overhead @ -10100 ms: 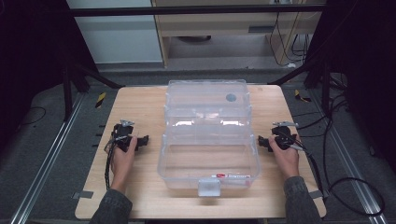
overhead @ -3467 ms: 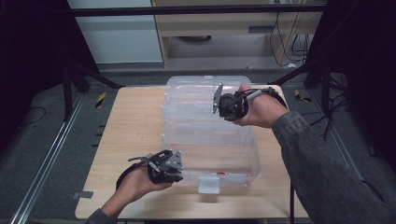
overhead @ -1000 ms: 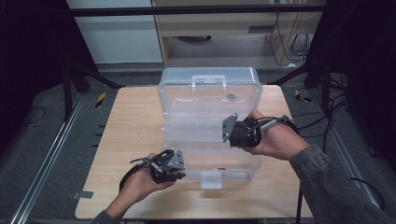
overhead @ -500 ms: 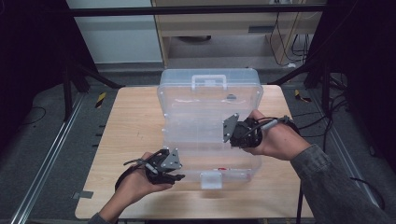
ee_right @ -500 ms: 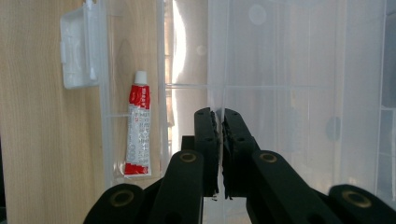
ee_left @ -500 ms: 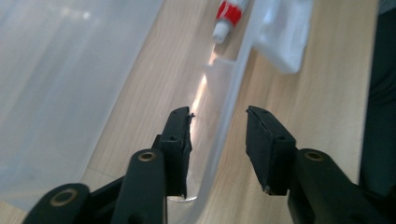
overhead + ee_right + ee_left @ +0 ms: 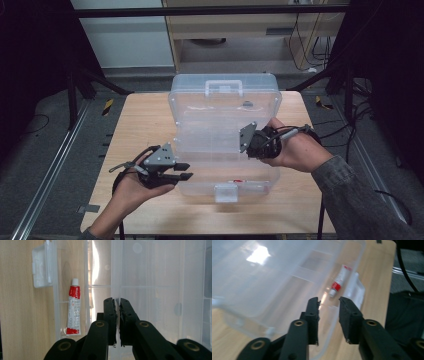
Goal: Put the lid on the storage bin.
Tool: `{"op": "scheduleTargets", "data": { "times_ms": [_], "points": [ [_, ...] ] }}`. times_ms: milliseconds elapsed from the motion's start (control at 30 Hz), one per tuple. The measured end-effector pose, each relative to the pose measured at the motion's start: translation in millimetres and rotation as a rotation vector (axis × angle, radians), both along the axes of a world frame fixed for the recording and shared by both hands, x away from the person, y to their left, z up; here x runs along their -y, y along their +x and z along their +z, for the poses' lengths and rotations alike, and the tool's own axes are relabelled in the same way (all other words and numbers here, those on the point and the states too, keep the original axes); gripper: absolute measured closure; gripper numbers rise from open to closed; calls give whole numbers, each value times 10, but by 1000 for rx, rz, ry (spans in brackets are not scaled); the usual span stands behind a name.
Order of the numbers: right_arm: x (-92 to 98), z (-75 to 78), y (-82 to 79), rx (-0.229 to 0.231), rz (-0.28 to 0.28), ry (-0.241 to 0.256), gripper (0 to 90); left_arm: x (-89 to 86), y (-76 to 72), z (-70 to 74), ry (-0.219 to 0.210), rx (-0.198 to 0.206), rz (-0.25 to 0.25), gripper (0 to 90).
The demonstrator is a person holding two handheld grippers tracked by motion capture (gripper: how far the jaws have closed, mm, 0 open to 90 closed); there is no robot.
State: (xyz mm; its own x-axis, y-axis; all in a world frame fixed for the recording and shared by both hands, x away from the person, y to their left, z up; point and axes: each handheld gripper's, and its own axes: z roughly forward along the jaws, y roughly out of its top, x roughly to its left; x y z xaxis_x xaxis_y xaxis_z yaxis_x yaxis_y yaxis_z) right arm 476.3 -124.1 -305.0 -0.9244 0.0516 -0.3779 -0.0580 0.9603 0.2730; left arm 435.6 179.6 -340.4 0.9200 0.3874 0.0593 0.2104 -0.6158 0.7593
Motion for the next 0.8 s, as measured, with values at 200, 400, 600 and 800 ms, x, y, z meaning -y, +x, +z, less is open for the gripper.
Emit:
{"op": "scheduleTargets", "data": {
  "times_ms": [200, 400, 600, 800],
  "points": [
    [1, -7, -9, 2, -2, 1, 850, -153, 195, 229, -58, -10, 99, 873],
    [4, -14, -14, -4, 2, 0, 850, -208, 418, 368, -62, -15, 159, 895],
    [12, -21, -22, 0, 6, 0, 849, -233, 563, 431, -100, -8, 199, 894],
    [13, -28, -26, -3, 6, 3, 848, -244, 648, 507, -104, 1, 215, 894]
  ]
}}
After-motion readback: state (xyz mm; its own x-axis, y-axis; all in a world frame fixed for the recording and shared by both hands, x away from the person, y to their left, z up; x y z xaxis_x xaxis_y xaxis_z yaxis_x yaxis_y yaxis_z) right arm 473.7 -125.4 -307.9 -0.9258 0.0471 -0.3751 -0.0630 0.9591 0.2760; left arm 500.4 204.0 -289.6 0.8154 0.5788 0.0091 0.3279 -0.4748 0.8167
